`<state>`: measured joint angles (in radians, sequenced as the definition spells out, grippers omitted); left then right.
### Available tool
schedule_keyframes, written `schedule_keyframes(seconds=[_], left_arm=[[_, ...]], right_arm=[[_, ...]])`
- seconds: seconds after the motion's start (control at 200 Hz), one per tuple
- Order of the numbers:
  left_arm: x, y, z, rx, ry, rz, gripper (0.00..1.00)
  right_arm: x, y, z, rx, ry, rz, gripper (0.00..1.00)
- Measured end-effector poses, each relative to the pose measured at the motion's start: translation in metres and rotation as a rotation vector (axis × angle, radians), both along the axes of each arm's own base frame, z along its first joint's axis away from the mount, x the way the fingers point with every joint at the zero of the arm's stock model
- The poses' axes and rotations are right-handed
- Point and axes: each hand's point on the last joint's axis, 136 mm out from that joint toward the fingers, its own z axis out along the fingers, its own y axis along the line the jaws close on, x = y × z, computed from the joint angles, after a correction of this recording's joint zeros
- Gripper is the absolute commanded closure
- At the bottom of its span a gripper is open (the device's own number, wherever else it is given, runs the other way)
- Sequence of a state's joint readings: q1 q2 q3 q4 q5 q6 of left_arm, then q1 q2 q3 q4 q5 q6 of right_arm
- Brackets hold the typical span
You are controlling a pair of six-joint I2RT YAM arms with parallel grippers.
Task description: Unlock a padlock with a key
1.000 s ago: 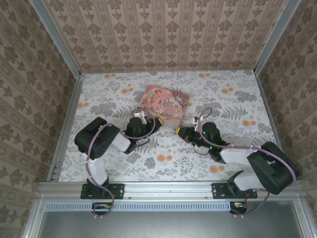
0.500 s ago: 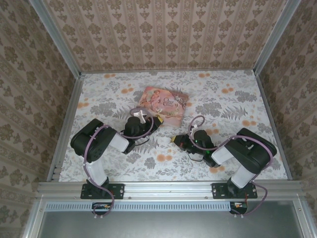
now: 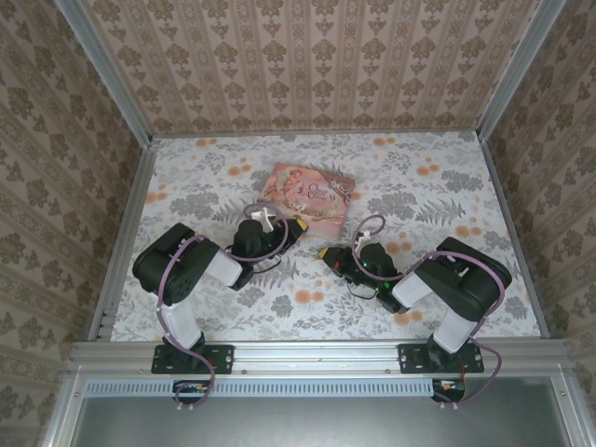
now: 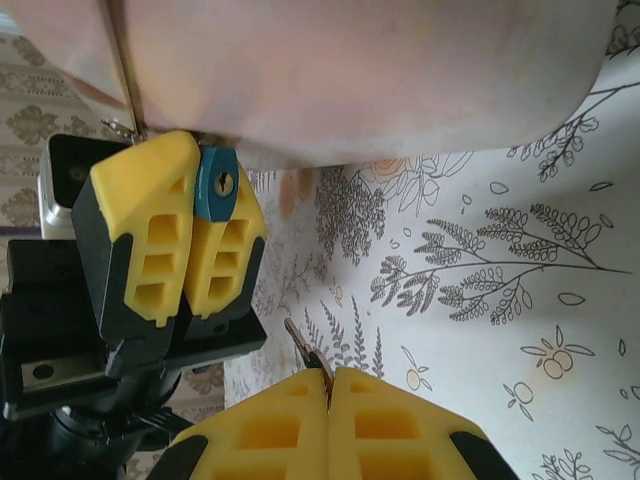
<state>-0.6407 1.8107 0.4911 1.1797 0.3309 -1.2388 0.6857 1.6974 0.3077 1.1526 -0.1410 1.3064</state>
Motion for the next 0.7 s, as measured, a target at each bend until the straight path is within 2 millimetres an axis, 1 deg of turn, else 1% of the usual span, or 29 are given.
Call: schedule_keyframes(seconds=[0.29,0.535,0.7], left_arm=[[-0.003,-0.003,0.001,-0.007,0.004,-0.012,1.00],[-0.004,-0.004,0.001,-0.014,0.014,-0.015,1.00],[-0.004,-0.004,0.001,-0.014,0.015,-0.015,1.00]], right_arm=[[0.013,0.003,0.009,0.024,-0.005,-0.043,1.00],[0.020,0.006,0.015,0.033,-0.012,-0.053,1.00],[0.024,0.008,0.011,0.026,-0.008,-0.063,1.00]])
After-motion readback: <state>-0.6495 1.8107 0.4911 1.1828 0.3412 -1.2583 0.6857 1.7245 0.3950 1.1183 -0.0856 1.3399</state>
